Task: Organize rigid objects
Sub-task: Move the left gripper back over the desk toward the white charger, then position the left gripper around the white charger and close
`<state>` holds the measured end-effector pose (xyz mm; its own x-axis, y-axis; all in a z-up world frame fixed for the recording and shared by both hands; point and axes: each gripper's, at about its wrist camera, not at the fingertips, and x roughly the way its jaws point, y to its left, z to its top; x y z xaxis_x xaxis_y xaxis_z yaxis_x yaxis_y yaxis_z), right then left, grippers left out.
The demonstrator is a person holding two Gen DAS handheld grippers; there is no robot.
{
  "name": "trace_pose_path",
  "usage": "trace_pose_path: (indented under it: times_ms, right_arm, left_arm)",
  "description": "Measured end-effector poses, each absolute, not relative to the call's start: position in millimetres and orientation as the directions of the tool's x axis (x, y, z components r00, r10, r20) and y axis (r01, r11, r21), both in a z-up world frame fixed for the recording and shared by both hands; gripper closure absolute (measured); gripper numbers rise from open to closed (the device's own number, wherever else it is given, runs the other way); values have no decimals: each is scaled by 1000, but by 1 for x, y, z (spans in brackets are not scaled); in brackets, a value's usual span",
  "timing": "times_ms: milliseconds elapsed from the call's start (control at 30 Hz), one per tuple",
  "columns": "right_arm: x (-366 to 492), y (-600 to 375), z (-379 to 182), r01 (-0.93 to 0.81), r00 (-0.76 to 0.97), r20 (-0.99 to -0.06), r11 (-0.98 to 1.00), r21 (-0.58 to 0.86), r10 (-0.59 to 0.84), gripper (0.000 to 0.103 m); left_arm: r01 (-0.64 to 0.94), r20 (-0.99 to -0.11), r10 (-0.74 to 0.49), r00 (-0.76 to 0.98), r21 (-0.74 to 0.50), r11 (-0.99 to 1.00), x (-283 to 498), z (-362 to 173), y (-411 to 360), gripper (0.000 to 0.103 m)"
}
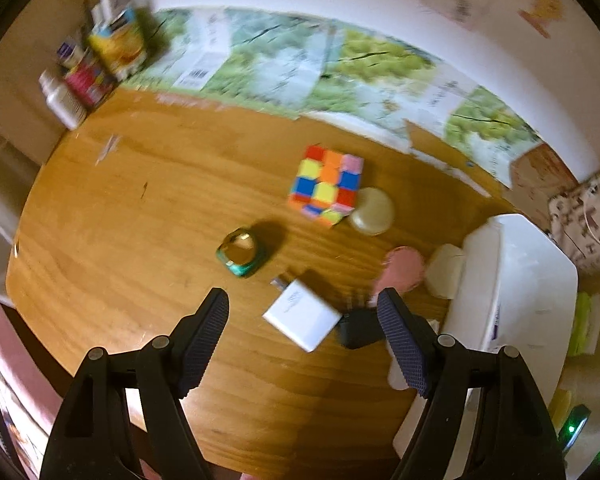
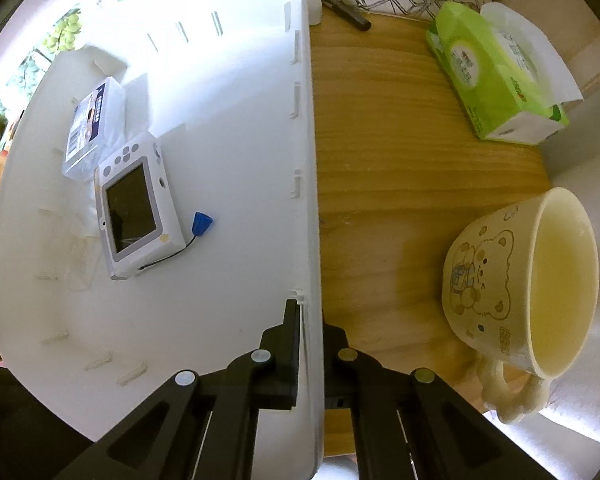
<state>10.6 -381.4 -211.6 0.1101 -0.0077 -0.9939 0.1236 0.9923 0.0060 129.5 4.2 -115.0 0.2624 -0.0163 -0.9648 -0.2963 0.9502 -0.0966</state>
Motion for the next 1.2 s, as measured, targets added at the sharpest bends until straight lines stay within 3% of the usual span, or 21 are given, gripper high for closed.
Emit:
trace_pose_path:
  times_ms: [533,1200]
  right_arm:
    - [13,-385,-214,142,89,-996,990,-8,-20,99]
    - [10,-405,-209,243,74,-994,965,101,86,101]
  left_arm:
    - [-510,-976,-195,100,-218,832,118,-179,40,24]
    - [-556,-971,-239,22,-211,804,139,-219,38,24]
